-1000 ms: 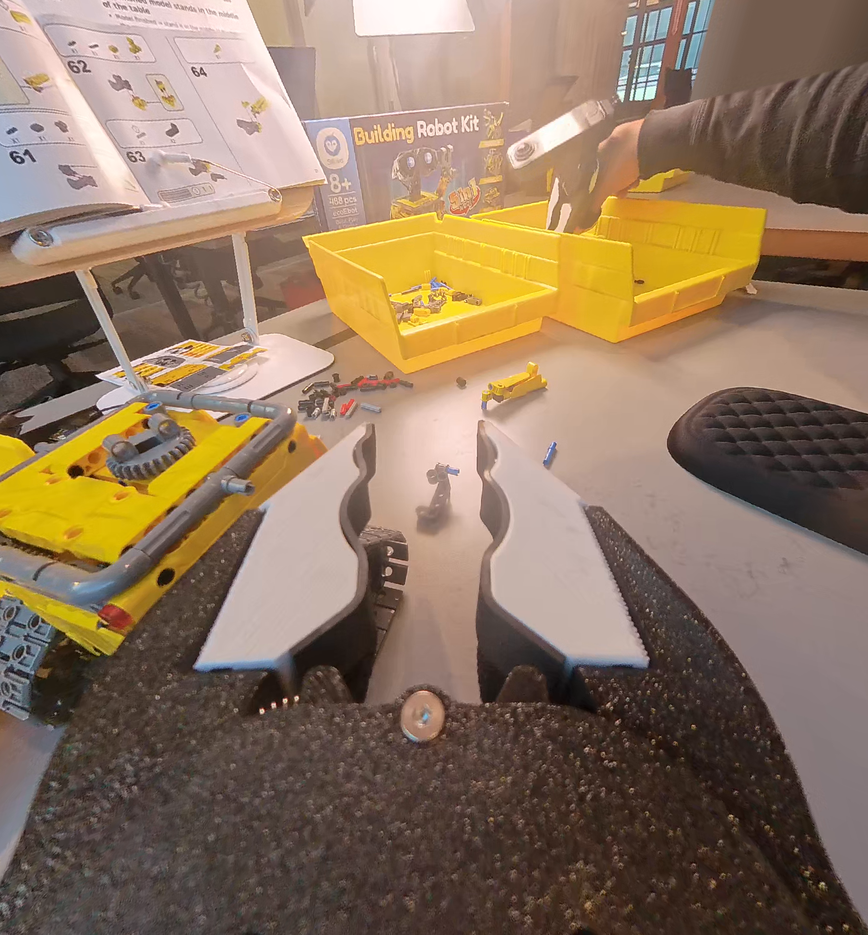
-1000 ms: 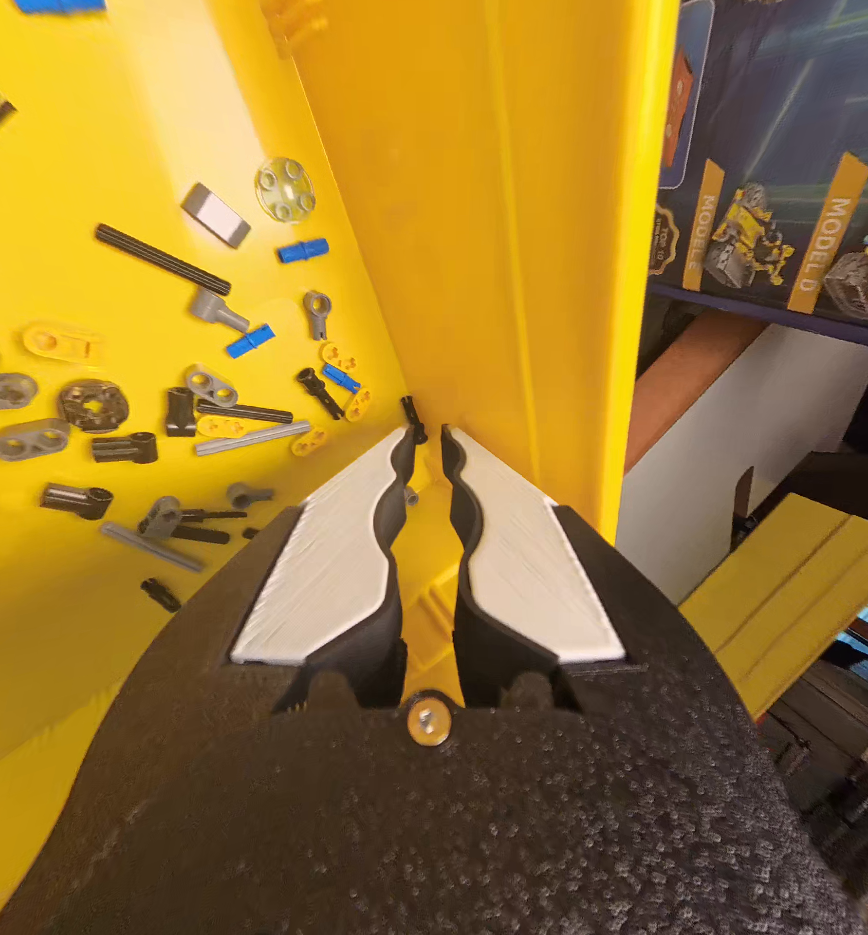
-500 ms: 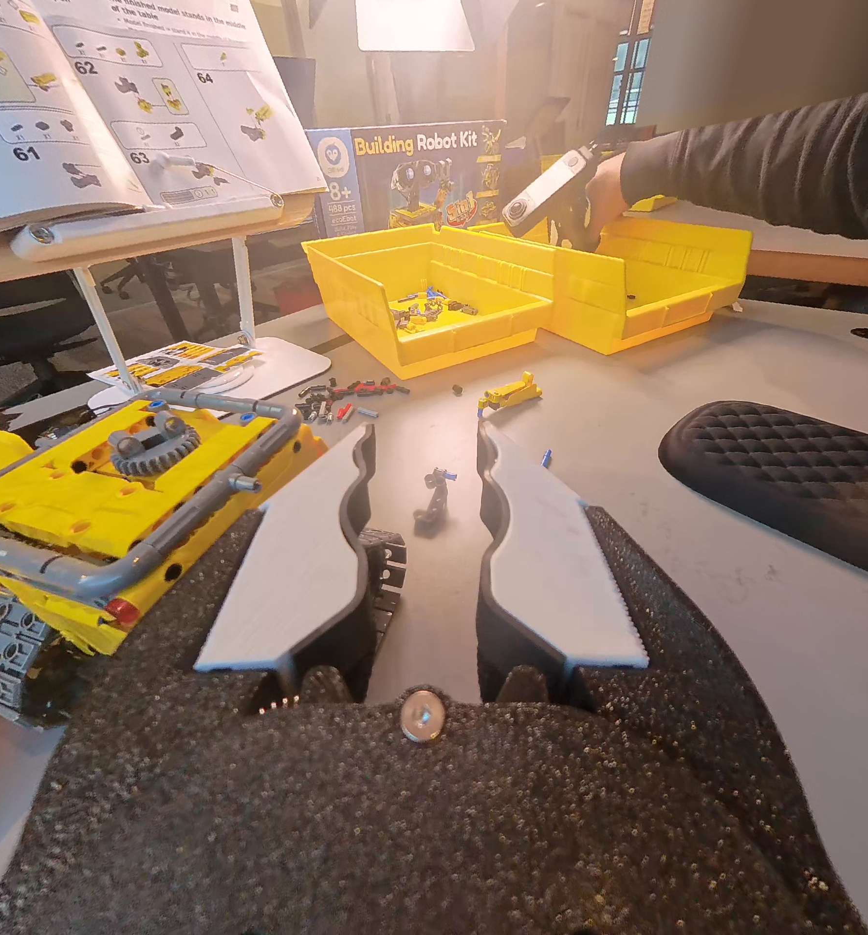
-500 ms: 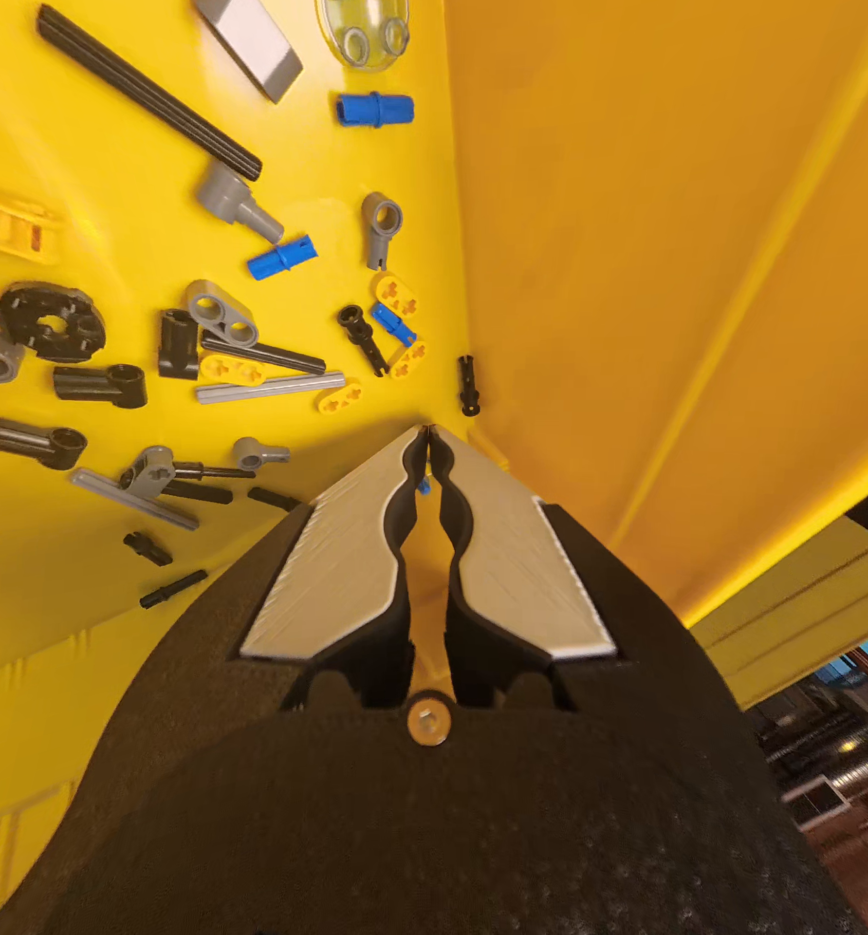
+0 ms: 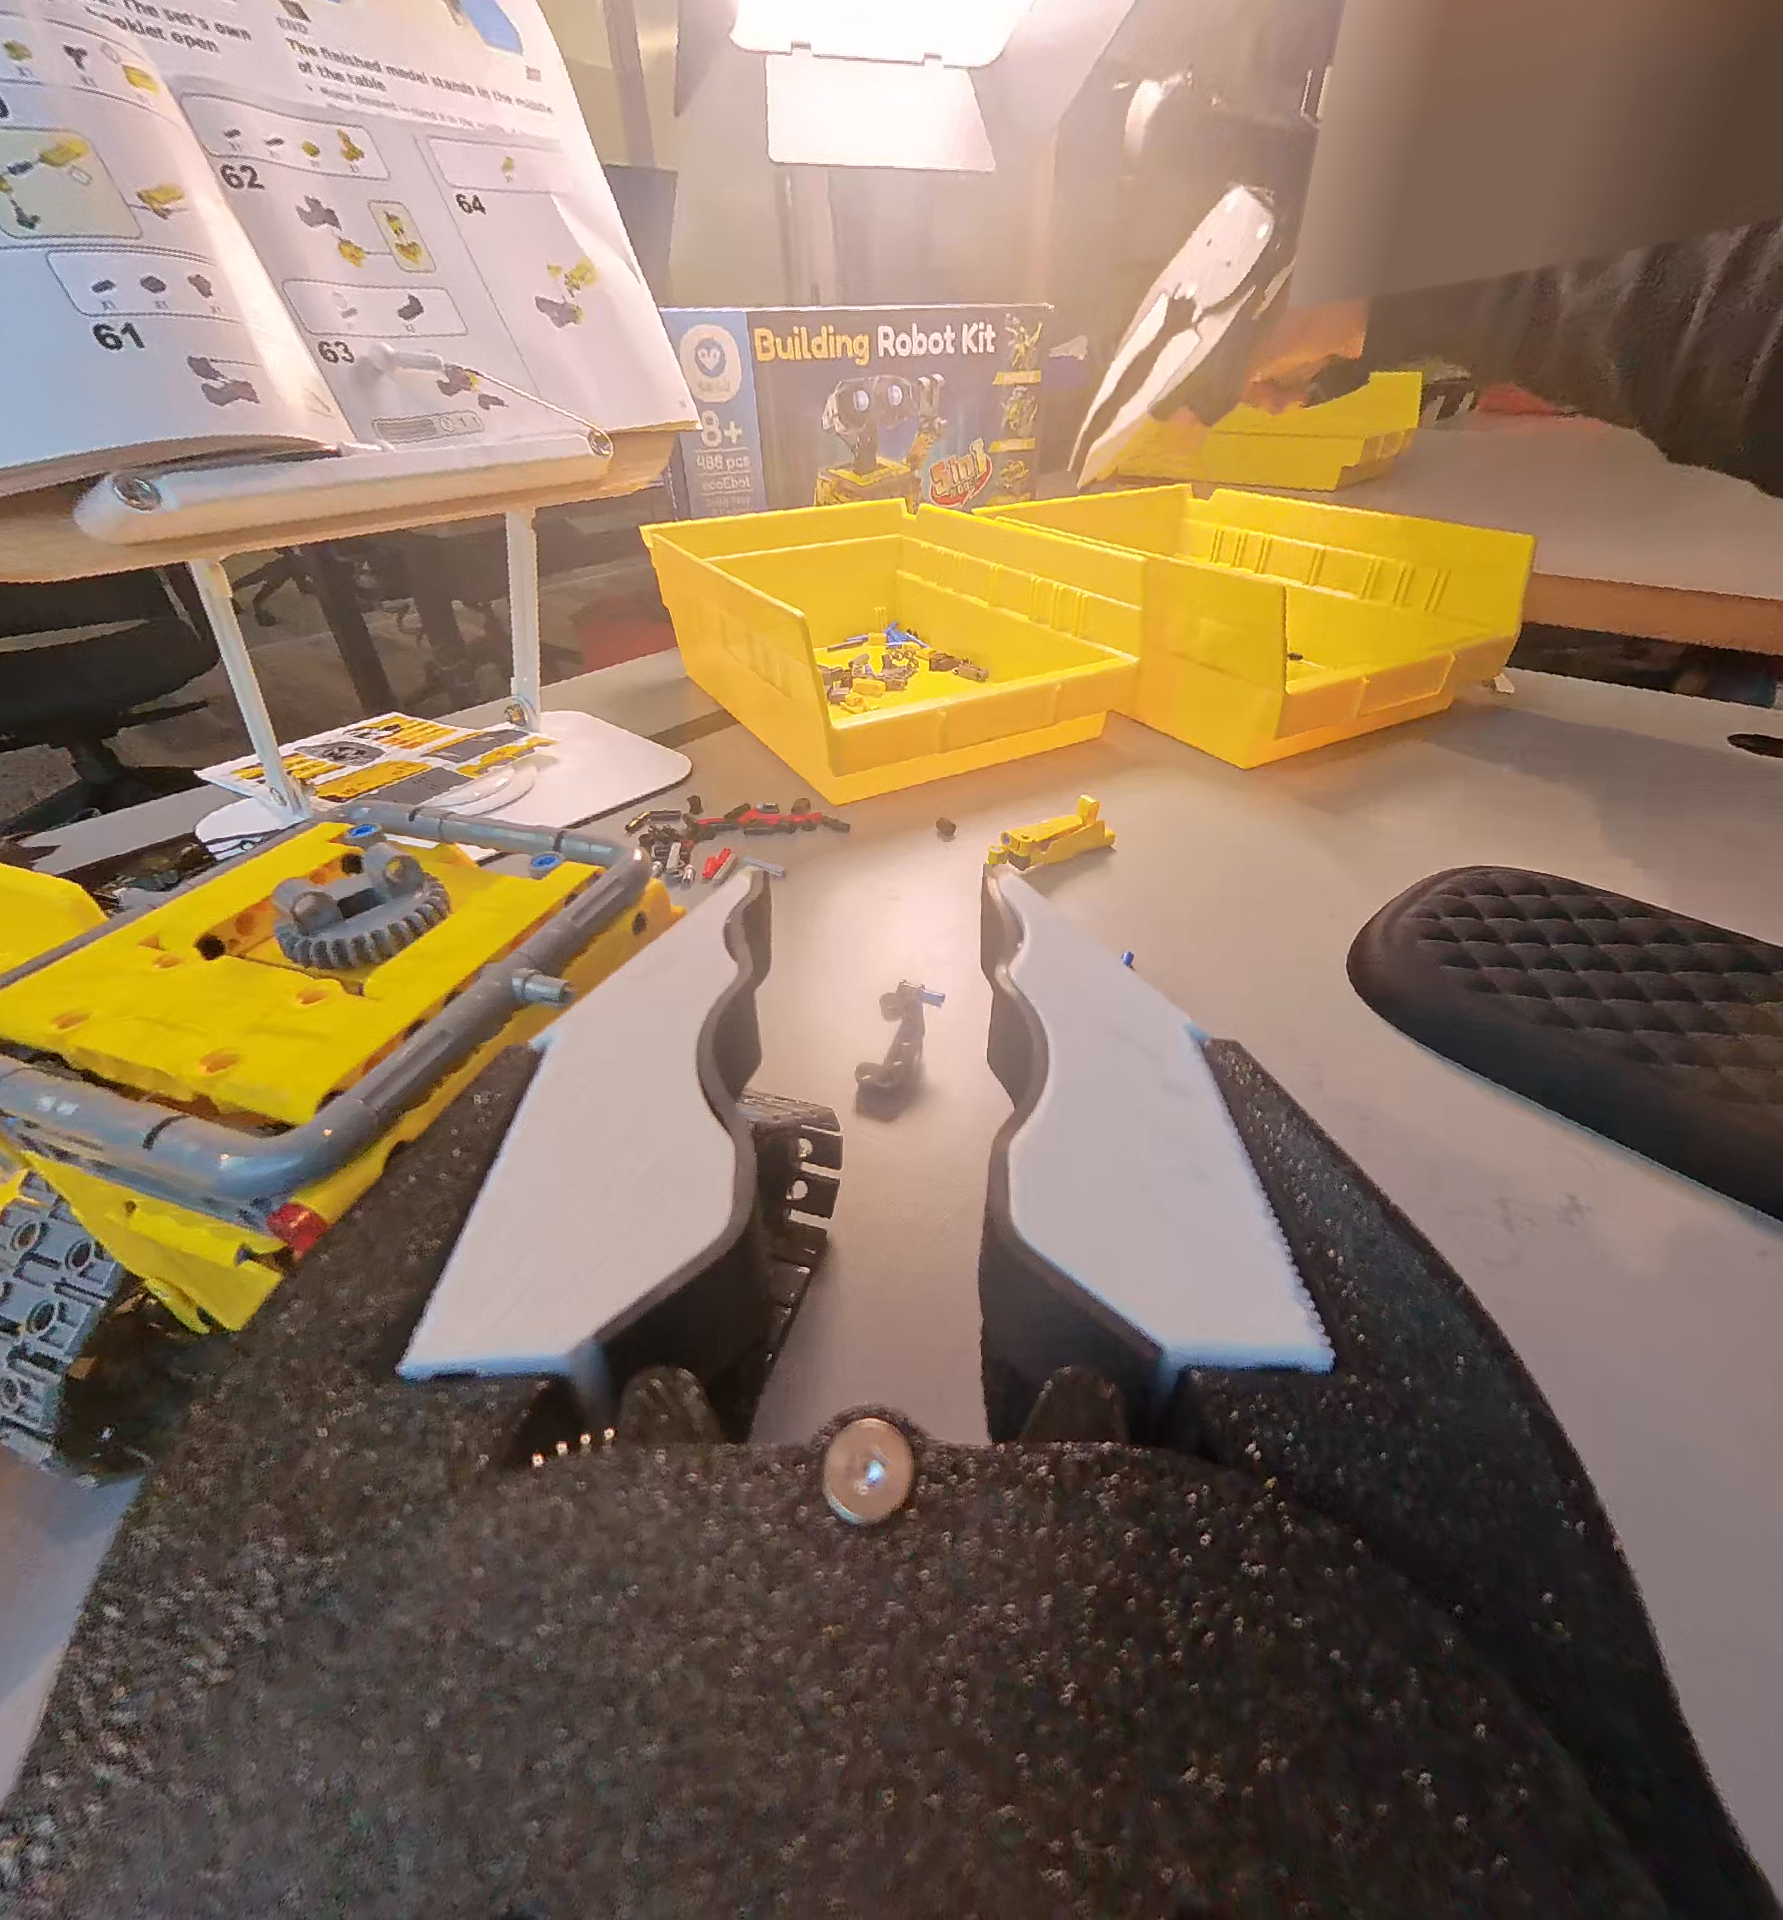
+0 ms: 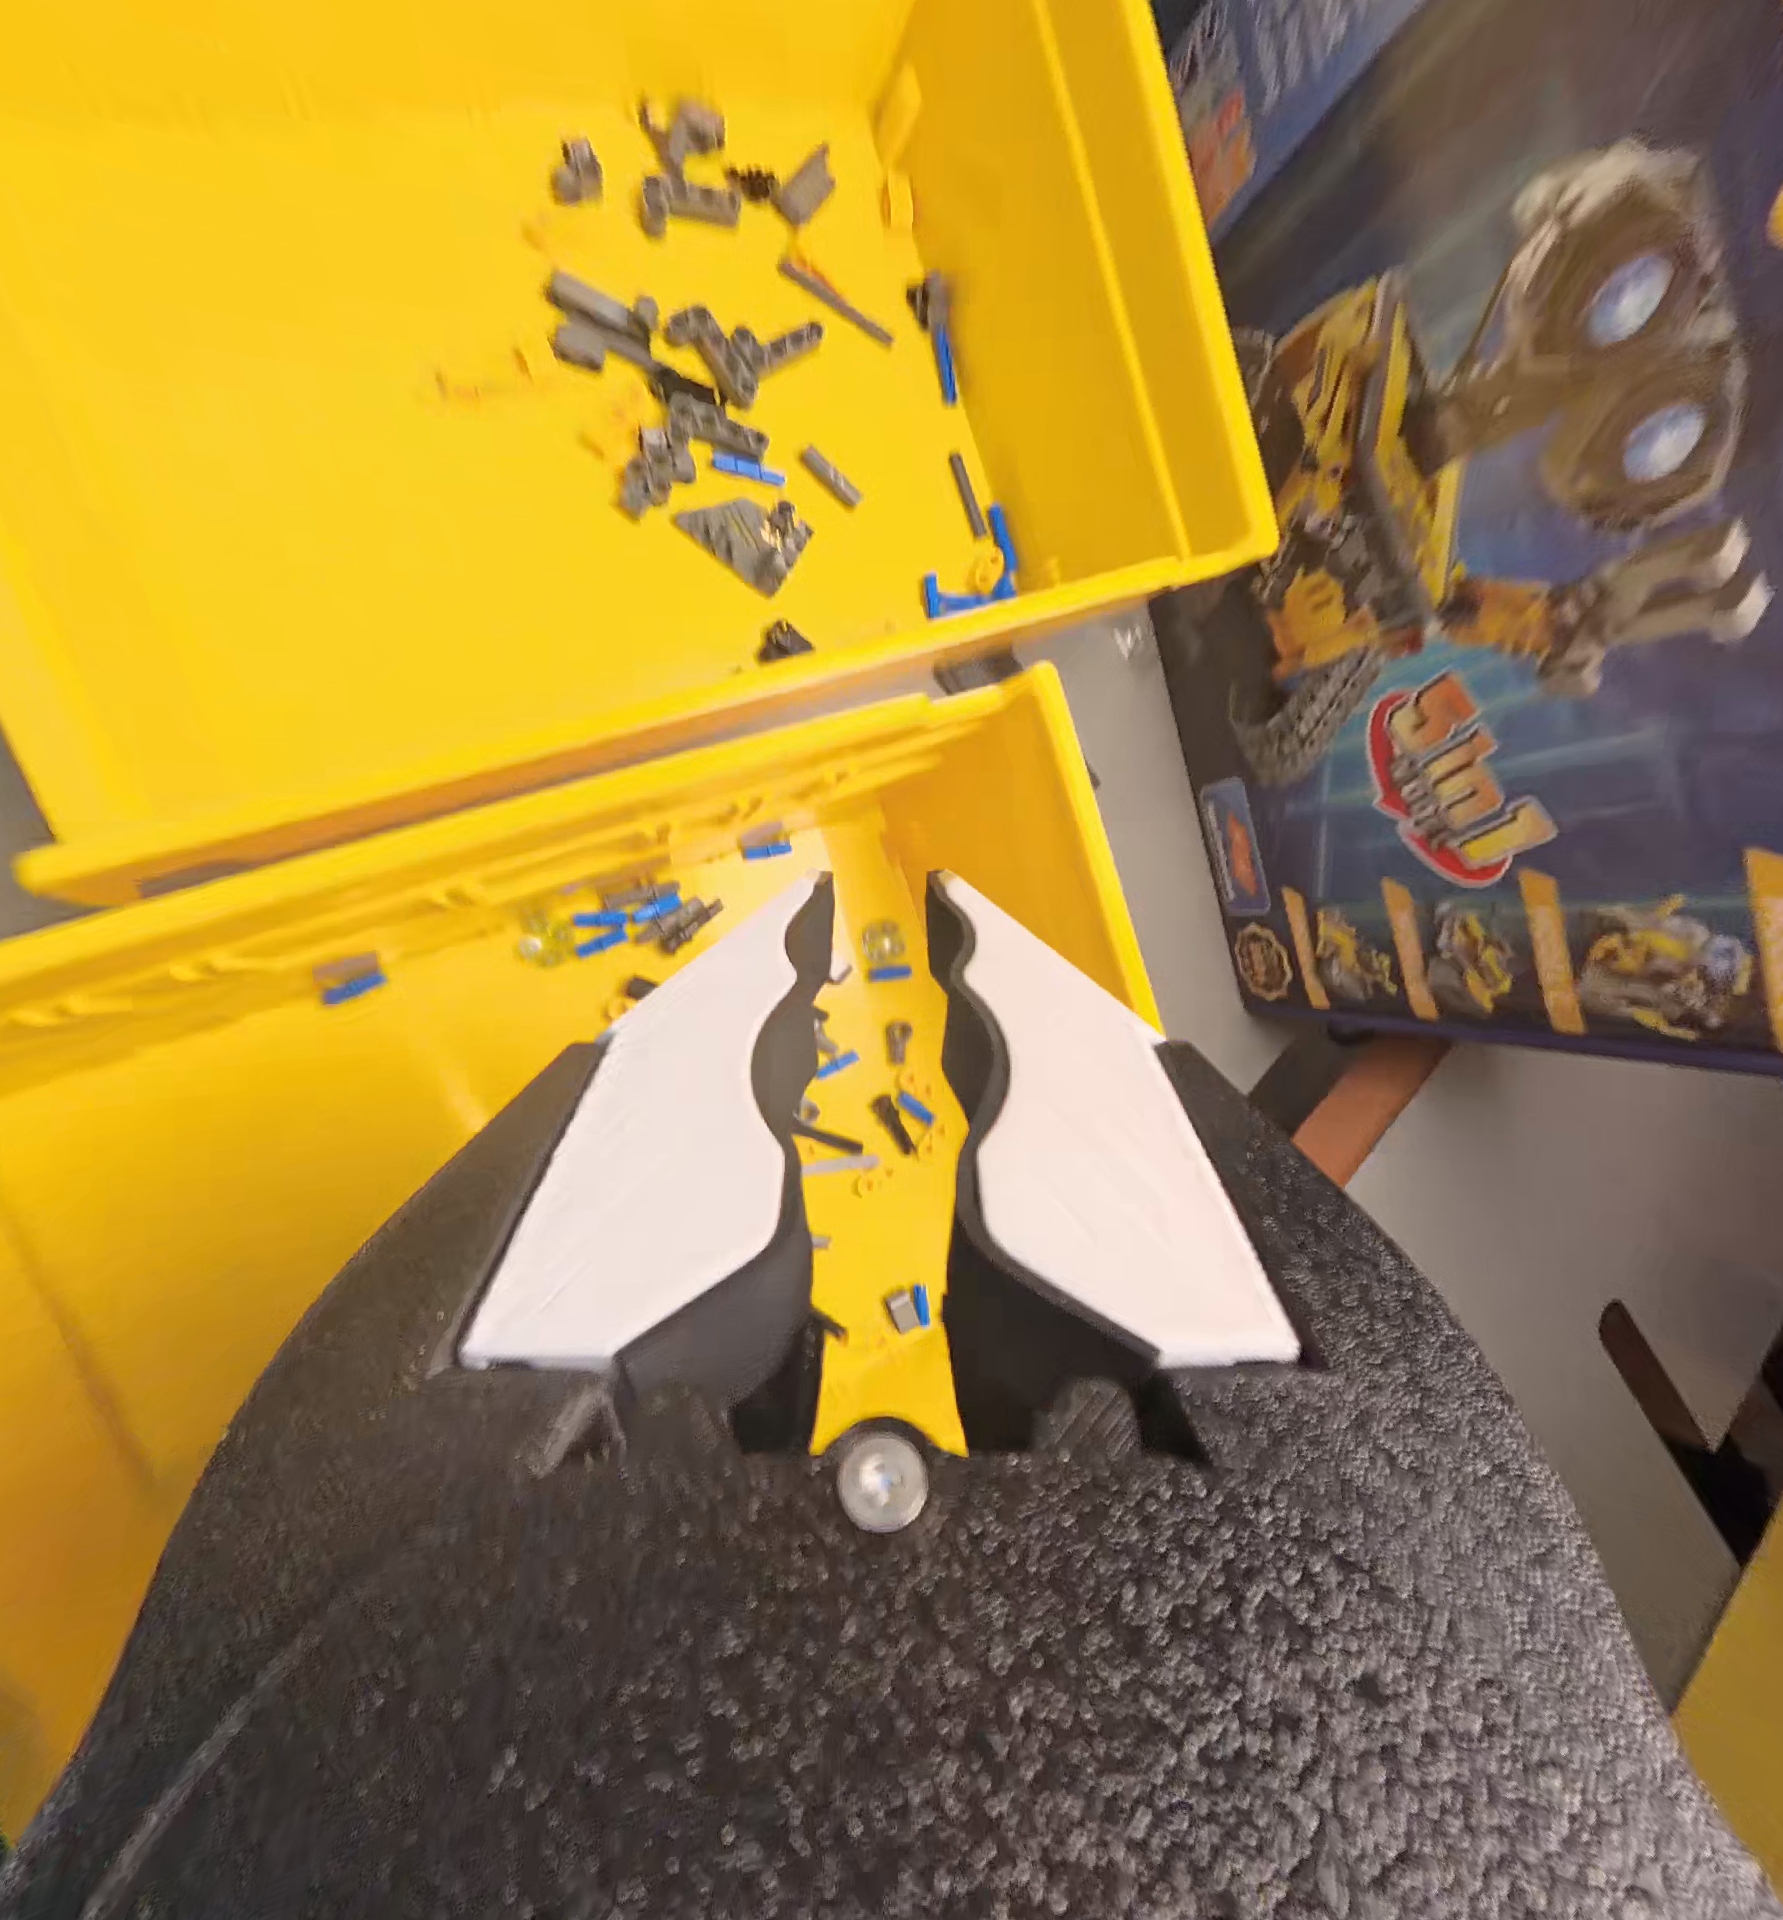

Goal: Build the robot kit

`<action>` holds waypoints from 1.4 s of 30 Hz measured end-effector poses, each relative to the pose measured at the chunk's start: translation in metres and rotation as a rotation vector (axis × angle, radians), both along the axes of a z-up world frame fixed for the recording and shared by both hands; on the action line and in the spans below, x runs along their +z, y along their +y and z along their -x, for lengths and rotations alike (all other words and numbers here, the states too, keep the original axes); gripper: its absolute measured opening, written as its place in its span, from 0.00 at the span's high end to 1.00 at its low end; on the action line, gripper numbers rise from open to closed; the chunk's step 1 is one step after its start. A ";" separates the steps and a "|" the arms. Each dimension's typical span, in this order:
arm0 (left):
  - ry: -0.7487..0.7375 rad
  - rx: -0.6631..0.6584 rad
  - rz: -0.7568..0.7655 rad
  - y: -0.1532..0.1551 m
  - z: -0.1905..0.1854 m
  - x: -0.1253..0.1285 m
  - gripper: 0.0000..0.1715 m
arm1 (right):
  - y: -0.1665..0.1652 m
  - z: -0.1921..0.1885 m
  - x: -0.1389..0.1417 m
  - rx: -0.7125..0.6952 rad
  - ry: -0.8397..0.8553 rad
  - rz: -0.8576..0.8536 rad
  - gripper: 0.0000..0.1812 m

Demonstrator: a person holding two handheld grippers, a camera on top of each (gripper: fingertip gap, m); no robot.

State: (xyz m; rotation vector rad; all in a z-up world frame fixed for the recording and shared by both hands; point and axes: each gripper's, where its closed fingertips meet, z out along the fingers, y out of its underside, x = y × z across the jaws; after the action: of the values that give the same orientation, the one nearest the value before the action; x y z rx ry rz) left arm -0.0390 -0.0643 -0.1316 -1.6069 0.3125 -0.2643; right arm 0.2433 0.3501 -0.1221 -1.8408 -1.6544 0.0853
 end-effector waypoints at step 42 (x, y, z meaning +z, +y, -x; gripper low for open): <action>-0.038 -0.019 -0.060 -0.011 0.002 0.012 0.77 | 0.046 0.185 -0.114 0.221 -0.305 0.247 0.90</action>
State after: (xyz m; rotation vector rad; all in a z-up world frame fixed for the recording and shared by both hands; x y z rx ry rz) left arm -0.0413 -0.0752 -0.1196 -1.5390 0.3039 -0.2968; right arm 0.0582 0.3966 -0.2359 -1.9160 -2.1399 0.1125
